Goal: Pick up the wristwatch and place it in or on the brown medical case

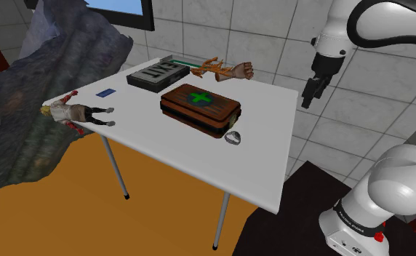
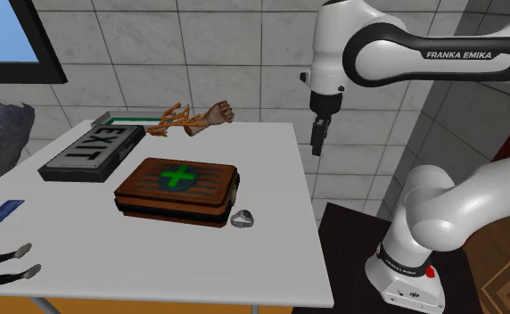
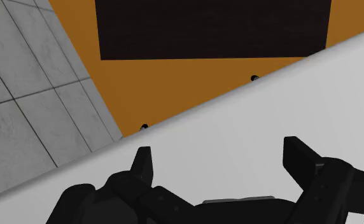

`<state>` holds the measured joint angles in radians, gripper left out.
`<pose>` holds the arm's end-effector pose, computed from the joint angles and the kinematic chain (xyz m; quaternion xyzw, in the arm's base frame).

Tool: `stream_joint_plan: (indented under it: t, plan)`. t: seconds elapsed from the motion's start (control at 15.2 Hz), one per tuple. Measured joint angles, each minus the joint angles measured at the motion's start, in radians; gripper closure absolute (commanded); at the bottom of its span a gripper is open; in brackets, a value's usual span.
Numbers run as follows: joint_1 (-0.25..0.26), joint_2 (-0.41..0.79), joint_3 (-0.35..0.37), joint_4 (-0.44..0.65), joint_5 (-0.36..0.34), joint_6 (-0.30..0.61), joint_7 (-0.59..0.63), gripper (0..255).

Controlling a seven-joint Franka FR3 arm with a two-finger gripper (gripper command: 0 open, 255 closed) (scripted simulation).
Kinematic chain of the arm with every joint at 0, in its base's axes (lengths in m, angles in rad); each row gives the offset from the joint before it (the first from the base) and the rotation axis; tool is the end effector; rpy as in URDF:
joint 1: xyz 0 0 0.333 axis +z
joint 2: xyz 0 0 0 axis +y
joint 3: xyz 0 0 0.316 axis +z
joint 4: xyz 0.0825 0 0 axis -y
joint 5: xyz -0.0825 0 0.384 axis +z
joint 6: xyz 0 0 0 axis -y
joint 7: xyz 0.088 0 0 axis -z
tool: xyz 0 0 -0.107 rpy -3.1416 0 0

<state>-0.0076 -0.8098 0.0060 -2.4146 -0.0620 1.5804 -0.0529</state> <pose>0.3000 -0.0066 0.5712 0.9991 0.0254 -0.0131 0.0328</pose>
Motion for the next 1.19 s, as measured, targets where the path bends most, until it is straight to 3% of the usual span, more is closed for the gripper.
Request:
stream_joint_plan:
  t: [0.53, 1.19]
  plan:
    - [0.037, 0.109, 0.129, 0.008, 0.065, 0.098, 0.146, 0]
    - [0.063, 0.398, 0.337, 0.119, 0.088, 0.268, 0.398, 0]
